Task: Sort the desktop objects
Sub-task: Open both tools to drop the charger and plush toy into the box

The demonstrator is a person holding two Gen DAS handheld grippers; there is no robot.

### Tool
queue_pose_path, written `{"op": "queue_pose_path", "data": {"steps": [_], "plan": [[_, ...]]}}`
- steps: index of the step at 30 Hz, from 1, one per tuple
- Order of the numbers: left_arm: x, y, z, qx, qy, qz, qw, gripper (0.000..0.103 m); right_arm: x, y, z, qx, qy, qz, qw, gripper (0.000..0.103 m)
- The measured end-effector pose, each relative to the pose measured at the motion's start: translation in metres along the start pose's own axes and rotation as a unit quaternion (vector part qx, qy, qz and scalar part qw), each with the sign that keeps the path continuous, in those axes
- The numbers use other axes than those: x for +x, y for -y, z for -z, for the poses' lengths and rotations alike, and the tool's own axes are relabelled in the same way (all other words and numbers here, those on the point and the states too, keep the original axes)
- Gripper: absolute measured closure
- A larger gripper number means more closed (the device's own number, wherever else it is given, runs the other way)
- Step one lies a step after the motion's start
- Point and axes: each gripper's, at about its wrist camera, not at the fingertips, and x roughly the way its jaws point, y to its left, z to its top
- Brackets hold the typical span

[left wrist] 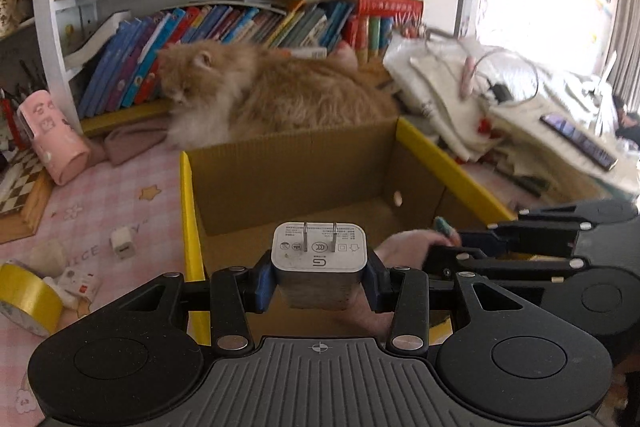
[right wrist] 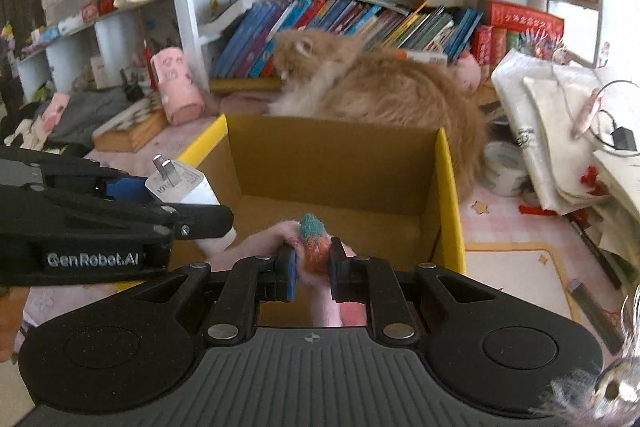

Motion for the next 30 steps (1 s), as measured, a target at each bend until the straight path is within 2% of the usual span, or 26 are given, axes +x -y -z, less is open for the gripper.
{"op": "queue_pose_path", "data": {"steps": [10, 16, 21, 27, 30], "plan": [[0.016, 0.007, 0.006, 0.019, -0.026, -0.014, 0.9994, 0.061, 0.022, 0.009, 0.013, 0.005, -0.043, -0.014, 0.999, 0.088], [0.022, 0.009, 0.009, 0.022, -0.044, -0.011, 0.9987, 0.061, 0.021, 0.012, 0.016, 0.008, -0.041, -0.015, 0.999, 0.085], [0.020, 0.009, 0.013, 0.022, -0.044, -0.025, 0.9985, 0.061, 0.019, 0.014, 0.018, 0.018, -0.033, -0.017, 0.999, 0.084], [0.009, 0.007, 0.011, 0.024, -0.020, -0.033, 0.9990, 0.058, 0.019, 0.014, 0.017, 0.031, -0.025, -0.013, 0.999, 0.081], [0.000, 0.007, 0.006, 0.023, 0.010, -0.032, 0.9992, 0.051, 0.016, 0.013, 0.016, 0.035, -0.023, -0.017, 0.999, 0.072]]}}
